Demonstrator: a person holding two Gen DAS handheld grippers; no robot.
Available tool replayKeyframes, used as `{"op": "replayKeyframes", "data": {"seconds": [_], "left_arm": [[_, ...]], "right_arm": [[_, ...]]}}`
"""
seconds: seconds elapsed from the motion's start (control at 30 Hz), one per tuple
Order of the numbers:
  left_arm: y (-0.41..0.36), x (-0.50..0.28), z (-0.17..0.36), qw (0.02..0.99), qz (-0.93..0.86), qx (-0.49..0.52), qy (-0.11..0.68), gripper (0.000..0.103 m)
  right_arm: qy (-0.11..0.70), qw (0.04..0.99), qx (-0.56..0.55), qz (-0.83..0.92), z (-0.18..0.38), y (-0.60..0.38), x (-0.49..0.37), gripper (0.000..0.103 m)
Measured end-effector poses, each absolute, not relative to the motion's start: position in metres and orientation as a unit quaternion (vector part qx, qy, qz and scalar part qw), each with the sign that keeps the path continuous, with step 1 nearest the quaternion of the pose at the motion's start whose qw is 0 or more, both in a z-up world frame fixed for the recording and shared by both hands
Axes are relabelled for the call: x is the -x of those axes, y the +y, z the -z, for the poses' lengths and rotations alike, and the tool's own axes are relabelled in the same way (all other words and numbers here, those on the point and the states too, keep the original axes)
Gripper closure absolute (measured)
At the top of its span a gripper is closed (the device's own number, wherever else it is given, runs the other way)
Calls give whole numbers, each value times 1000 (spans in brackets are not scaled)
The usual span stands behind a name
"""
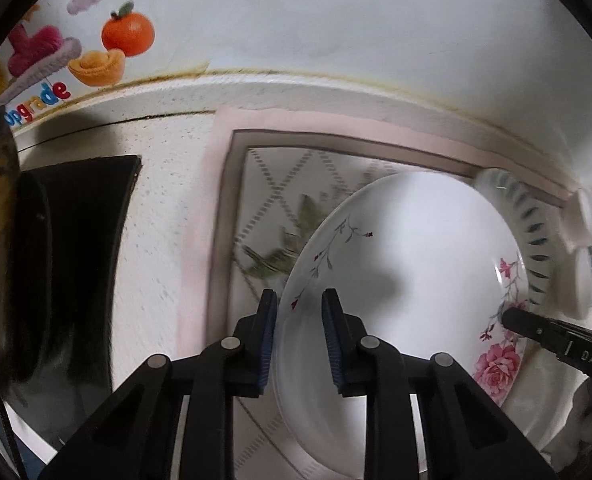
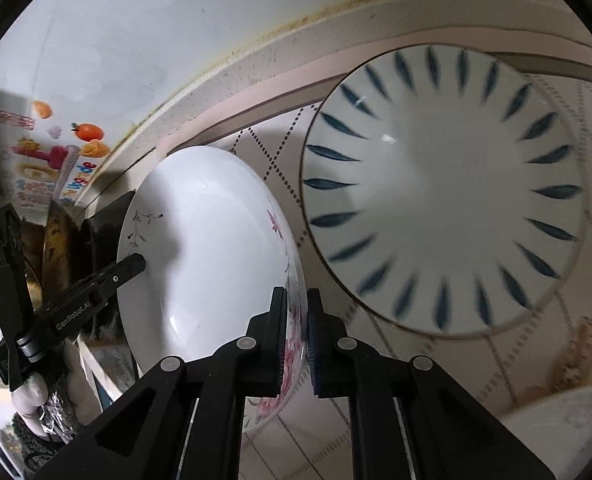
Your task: Organize plates and bowls
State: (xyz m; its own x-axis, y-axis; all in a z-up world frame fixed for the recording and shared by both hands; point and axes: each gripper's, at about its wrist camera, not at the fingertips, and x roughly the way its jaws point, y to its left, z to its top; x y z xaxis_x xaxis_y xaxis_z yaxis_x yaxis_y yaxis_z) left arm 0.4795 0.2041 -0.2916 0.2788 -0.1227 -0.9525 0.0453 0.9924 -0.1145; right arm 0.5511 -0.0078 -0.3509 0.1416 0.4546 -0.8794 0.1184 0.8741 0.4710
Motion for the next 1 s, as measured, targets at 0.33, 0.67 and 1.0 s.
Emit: {"op": "replayKeyframes", "data": {"seconds": [0.33, 0.67, 1.0], "left_arm": [[117, -411, 257, 801, 98, 53, 588, 83], [35, -353, 285, 777, 125, 37, 616, 83], [1, -338, 306, 773, 101, 12, 626, 83]], "right_arm": [[640, 729, -206, -129, 292, -99, -469, 92], [653, 724, -197, -100, 288, -207, -379, 92], [664, 717, -189, -96, 319, -246, -353, 92]]}}
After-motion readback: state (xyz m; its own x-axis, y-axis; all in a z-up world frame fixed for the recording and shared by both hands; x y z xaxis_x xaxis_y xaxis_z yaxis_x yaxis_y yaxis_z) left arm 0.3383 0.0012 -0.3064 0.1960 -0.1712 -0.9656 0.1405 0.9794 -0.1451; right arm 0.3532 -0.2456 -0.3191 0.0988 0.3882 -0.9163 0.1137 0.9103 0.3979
